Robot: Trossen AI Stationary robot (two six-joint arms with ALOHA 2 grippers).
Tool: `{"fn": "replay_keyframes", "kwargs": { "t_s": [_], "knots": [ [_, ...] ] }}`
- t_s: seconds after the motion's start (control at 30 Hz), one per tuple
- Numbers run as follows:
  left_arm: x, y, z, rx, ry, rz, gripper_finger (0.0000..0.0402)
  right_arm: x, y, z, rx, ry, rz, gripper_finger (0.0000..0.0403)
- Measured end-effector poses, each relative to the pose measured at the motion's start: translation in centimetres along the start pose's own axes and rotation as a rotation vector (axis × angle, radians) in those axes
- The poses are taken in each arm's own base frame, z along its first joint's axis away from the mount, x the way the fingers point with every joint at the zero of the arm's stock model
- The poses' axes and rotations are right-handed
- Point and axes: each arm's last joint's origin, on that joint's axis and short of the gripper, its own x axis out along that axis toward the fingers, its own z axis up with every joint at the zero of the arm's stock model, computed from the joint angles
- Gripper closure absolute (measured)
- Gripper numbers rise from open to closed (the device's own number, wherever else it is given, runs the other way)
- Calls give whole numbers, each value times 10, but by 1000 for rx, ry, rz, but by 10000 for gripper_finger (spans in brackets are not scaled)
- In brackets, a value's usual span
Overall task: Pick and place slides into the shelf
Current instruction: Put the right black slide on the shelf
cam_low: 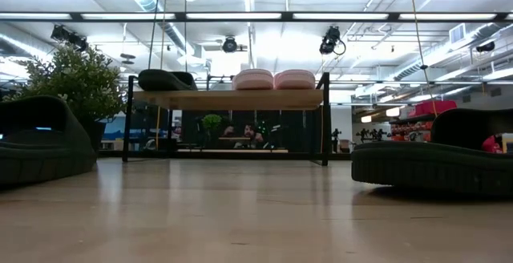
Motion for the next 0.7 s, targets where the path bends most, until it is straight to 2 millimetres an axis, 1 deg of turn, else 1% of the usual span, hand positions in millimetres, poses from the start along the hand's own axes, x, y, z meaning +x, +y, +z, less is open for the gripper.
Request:
{"fn": "replay_keyframes", "kwargs": {
  "t_s": [0.1,0.2,0.33,0.43,0.53,0.63,0.7],
  "knots": [
    [-3,-3,-1,-12,-6,-7,367,41,-17,17,-79,15,-81,393],
    [-6,-5,-3,-16,-11,26,380,81,-38,32,-175,37,-142,393],
    [-11,-5,-8,27,-15,89,396,136,-73,46,-218,61,-97,393],
    [-14,-4,-12,13,-5,119,393,174,-102,52,-257,49,-71,393],
    [-14,-2,-16,-20,22,139,384,203,-131,54,-284,32,-90,393],
    [-14,-1,-20,-36,49,154,381,230,-160,54,-251,-23,-39,393],
    [-15,0,-21,-41,58,160,385,249,-175,52,-217,-54,-22,393]
  ]
}}
